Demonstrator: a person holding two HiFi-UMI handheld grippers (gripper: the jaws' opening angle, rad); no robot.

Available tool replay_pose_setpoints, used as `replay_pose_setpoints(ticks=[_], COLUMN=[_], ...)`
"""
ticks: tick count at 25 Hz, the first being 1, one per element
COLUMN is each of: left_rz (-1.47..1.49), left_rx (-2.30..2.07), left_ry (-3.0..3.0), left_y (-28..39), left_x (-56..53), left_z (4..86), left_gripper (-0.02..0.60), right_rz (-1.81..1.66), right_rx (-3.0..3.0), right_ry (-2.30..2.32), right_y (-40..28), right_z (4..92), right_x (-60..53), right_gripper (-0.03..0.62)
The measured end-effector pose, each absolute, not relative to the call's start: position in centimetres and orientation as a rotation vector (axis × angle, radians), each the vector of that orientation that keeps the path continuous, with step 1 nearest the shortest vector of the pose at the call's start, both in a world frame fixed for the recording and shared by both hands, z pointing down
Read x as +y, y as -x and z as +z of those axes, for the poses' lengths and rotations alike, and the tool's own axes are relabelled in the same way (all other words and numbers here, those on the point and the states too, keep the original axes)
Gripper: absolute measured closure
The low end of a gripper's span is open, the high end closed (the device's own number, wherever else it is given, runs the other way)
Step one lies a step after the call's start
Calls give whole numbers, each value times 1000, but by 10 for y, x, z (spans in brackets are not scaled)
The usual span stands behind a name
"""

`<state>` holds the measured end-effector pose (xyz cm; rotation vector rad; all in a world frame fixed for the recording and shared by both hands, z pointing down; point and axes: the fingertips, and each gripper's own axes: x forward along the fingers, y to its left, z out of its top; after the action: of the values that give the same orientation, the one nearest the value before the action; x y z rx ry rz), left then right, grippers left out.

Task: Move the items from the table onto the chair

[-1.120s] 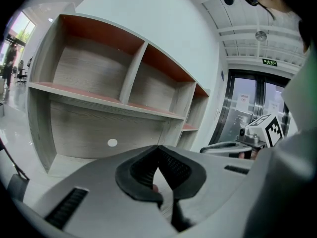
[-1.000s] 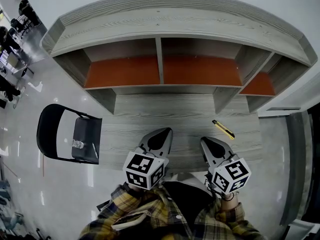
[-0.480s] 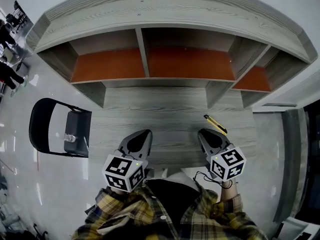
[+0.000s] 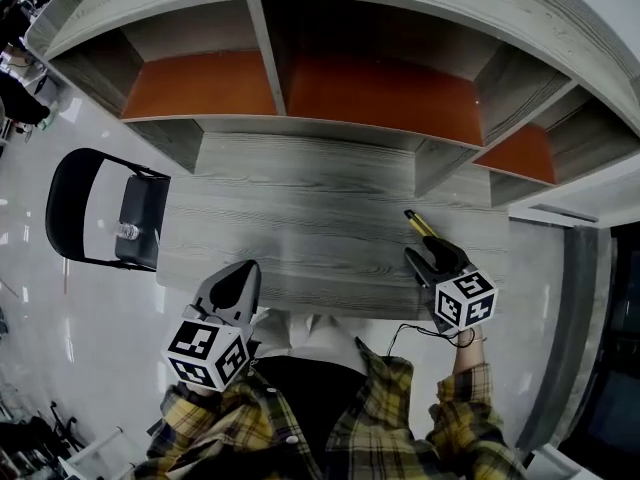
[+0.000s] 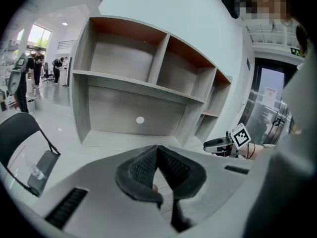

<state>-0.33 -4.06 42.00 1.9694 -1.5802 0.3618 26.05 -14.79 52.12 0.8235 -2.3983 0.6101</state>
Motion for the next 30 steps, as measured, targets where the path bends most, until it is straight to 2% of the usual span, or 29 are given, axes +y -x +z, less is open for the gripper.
replay_pose_setpoints(ticks=[2, 10, 21, 23, 25, 30], left_rz=[369, 391, 399, 397, 397, 395], left_rx=[-1594, -1566, -1550, -1546, -1540, -1532], left_ry=[-1937, -1878, -1865, -1869, -1878, -1894], left_y=[4, -13, -33, -37, -42, -53], left_x=[-34, -17, -16, -17, -18, -19], left_z=[424, 443, 450, 451, 450, 450], left_gripper=[578, 578, 578, 578, 578, 578], right_rz=[638, 644, 529, 511, 503, 527], right_rx=[-2339, -2057, -1942, -1945, -1945, -1944], right_ry=[-807, -789, -679, -679, -676, -678], right_y=[-275, -348, -365, -364, -363, -364], right_z=[548, 638, 677, 677, 676, 676], right_x=[-155, -182, -190, -189, -188, -187], right_gripper=[391, 391, 395, 405, 453, 465])
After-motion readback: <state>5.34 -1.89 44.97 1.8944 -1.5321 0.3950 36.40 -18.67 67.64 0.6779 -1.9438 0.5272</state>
